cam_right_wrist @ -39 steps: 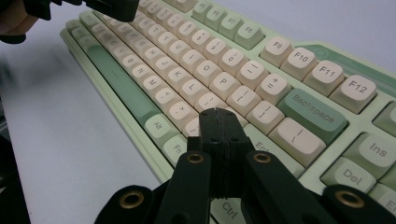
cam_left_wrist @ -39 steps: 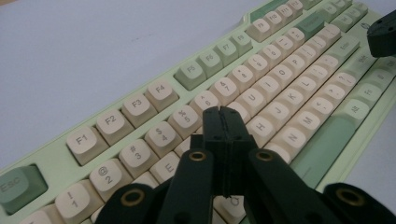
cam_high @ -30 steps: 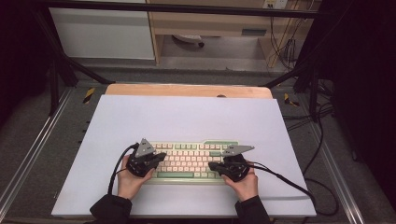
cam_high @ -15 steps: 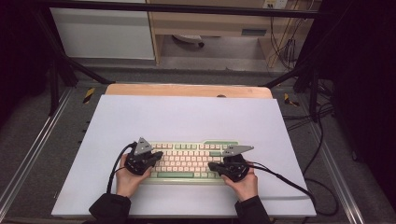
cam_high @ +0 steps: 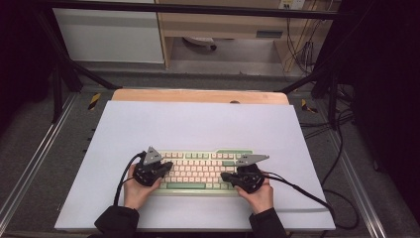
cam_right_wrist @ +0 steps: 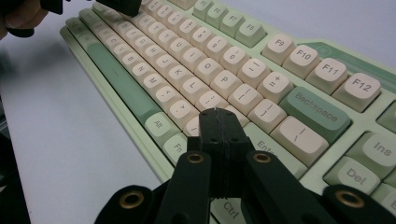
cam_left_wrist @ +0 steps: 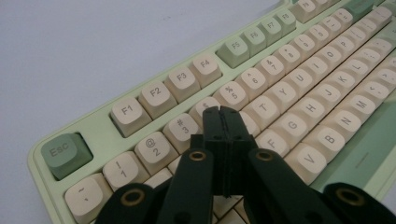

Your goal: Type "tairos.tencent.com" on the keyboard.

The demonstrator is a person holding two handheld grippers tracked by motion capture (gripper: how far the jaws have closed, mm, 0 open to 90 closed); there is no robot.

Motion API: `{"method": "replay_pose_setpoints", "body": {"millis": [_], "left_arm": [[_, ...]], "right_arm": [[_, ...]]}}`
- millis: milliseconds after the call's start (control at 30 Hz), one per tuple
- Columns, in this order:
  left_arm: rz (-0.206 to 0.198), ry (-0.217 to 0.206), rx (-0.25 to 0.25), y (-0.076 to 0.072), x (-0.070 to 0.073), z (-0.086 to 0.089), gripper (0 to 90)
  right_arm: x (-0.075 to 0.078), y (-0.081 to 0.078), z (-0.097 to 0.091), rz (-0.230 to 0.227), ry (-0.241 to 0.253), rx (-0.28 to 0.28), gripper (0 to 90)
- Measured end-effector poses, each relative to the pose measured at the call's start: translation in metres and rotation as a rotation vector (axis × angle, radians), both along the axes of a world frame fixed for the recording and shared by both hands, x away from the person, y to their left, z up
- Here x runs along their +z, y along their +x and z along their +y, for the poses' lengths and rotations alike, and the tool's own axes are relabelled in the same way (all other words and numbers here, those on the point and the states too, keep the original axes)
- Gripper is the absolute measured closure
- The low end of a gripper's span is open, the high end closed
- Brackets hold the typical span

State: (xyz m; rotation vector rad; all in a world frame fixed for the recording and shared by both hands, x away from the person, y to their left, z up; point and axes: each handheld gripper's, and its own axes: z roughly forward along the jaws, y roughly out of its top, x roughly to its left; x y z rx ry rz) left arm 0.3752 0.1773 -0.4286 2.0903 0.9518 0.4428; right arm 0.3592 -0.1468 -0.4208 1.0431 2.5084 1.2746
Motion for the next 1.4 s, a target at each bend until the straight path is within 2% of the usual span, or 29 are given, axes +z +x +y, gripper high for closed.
{"method": "replay_pose_setpoints", "body": {"millis": [433,867,1400], "left_arm": [[-0.004,0.003,-0.005,0.0,-0.004,-0.001,89.9],[-0.015,-0.009,-0.015,-0.006,0.002,0.001,90.0],[-0.021,-0.035,-0.01,-0.017,0.008,0.017,90.0]], "right_arm": [[0.0,0.0,0.0,0.003,0.0,0.0,90.0],[0.001,-0.001,0.0,-0.001,0.005,0.002,90.0],[0.005,-0.003,0.004,-0.001,0.018,0.013,90.0]]}}
